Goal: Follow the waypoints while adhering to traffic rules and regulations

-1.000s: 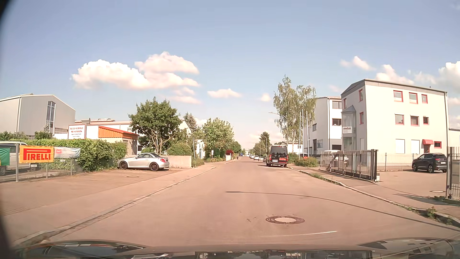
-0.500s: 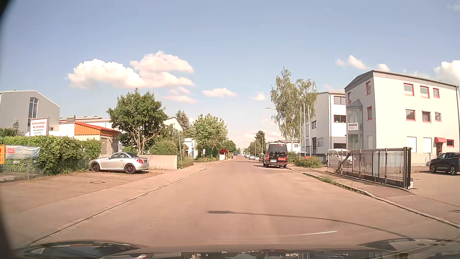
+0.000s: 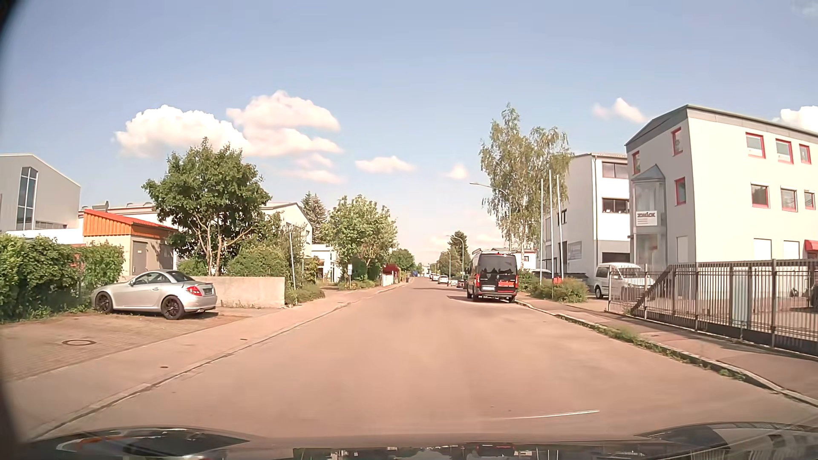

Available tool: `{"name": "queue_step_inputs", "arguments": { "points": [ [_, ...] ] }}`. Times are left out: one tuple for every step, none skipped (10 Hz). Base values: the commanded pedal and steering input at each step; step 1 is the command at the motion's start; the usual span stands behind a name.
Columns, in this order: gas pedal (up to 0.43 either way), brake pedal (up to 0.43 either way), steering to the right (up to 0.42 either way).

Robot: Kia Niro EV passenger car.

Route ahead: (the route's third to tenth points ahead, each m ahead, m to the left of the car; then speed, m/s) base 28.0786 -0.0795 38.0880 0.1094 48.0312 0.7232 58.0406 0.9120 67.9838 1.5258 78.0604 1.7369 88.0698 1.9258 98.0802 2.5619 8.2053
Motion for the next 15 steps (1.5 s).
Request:
{"name": "queue_step_inputs", "arguments": {
  "points": [
    [0.209, 0.018, 0.001],
    [0.209, 0.018, -0.006],
    [0.209, 0.012, -0.009],
    [0.209, 0.018, -0.009],
    [0.209, 0.012, -0.008],
    [0.209, 0.018, -0.009],
    [0.209, 0.012, -0.010],
    [0.209, 0.018, -0.012],
    [0.209, 0.012, -0.011],
    [0.209, 0.012, -0.006],
    [0.209, 0.012, -0.005],
    [0.209, 0.018, -0.005],
    [0.209, 0.012, -0.005],
    [0.197, 0.012, -0.005],
    [0.197, 0.018, -0.003]
  ]
}}
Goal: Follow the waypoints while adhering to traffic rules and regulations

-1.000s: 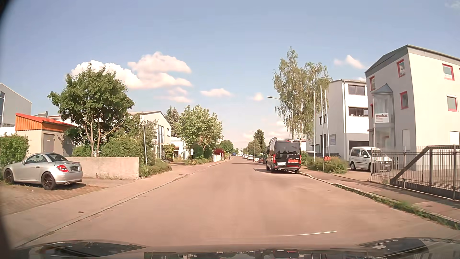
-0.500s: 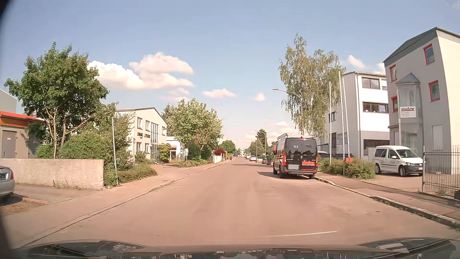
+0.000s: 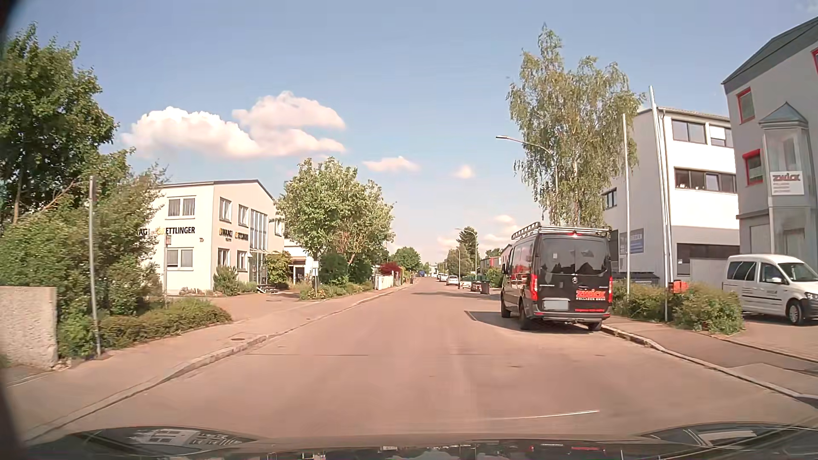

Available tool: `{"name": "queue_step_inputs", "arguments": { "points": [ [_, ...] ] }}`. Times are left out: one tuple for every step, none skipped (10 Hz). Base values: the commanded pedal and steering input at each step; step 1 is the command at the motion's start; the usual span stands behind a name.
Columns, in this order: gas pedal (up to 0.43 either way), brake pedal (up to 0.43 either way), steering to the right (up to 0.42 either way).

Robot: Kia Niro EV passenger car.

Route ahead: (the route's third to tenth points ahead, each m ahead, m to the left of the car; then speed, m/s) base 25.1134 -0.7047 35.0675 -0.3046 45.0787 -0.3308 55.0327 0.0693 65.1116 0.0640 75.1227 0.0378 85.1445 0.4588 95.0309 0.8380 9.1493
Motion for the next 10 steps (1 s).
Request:
{"name": "queue_step_inputs", "arguments": {
  "points": [
    [0.169, 0.012, -0.003],
    [0.169, 0.012, -0.003],
    [0.157, 0.012, -0.003],
    [0.150, 0.012, -0.003],
    [0.110, 0.018, -0.003],
    [0.110, 0.012, -0.003],
    [0.110, 0.012, -0.003],
    [0.110, 0.012, -0.003],
    [0.047, 0.012, -0.003],
    [0.039, 0.012, -0.003]
  ]
}}
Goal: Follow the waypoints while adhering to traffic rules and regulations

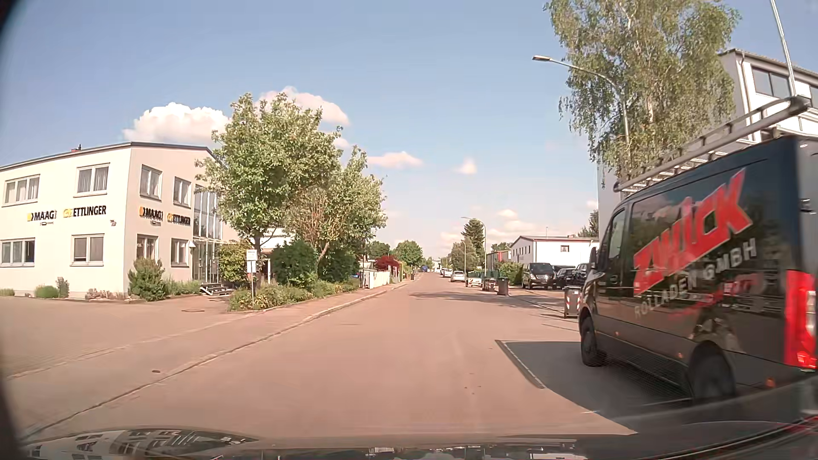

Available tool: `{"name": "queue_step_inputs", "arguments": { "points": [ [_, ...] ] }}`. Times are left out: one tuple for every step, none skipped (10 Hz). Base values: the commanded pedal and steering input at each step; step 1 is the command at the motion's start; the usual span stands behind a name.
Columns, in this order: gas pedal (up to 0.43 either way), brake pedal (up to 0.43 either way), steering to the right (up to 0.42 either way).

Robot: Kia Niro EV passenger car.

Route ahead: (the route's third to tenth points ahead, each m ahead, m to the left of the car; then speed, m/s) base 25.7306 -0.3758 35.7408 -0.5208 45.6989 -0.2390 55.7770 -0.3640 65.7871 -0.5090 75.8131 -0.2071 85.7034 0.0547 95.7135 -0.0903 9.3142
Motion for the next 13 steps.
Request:
{"name": "queue_step_inputs", "arguments": {
  "points": [
    [0.028, 0.012, -0.003],
    [0.000, 0.012, -0.001],
    [0.000, 0.012, 0.004],
    [0.000, 0.012, 0.005],
    [0.000, 0.012, 0.004],
    [0.000, 0.012, 0.004],
    [0.000, 0.012, 0.004],
    [0.000, 0.018, 0.004],
    [0.028, 0.012, 0.004],
    [0.039, 0.012, 0.004],
    [0.047, 0.012, 0.002],
    [0.059, 0.012, 0.001],
    [0.067, 0.012, 0.001]
  ]
}}
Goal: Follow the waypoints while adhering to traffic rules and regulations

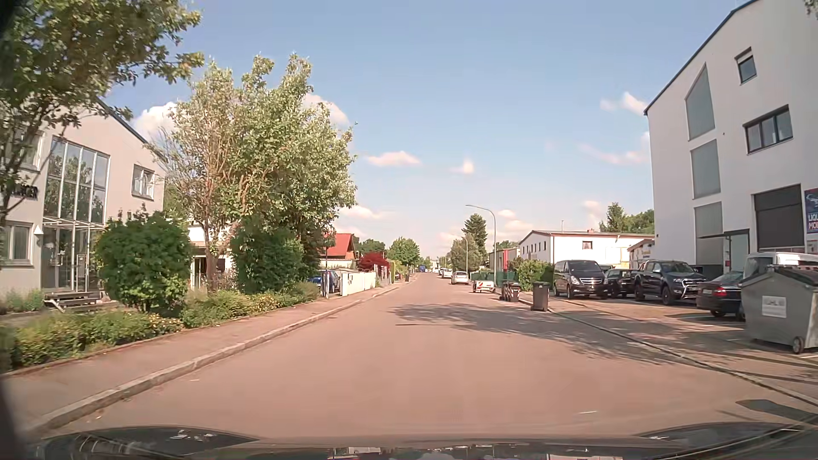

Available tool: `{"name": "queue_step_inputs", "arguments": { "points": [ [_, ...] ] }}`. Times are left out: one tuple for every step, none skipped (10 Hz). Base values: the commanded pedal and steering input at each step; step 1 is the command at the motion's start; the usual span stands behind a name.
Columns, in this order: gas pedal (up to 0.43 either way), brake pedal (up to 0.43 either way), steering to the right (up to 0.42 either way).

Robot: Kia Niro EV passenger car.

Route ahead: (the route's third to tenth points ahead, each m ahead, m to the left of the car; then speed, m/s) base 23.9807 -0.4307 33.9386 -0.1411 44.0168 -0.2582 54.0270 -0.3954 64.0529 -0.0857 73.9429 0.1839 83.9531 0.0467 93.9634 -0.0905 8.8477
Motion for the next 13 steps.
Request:
{"name": "queue_step_inputs", "arguments": {
  "points": [
    [0.067, 0.012, 0.001],
    [0.067, 0.012, 0.001],
    [0.067, 0.012, -0.001],
    [0.059, 0.012, -0.003],
    [0.059, 0.012, -0.003],
    [0.059, 0.012, -0.003],
    [0.059, 0.012, -0.002],
    [0.059, 0.018, -0.001],
    [0.059, 0.012, 0.001],
    [0.059, 0.012, 0.005],
    [0.059, 0.012, 0.006],
    [0.059, 0.012, 0.005],
    [0.059, 0.012, 0.003]
  ]
}}
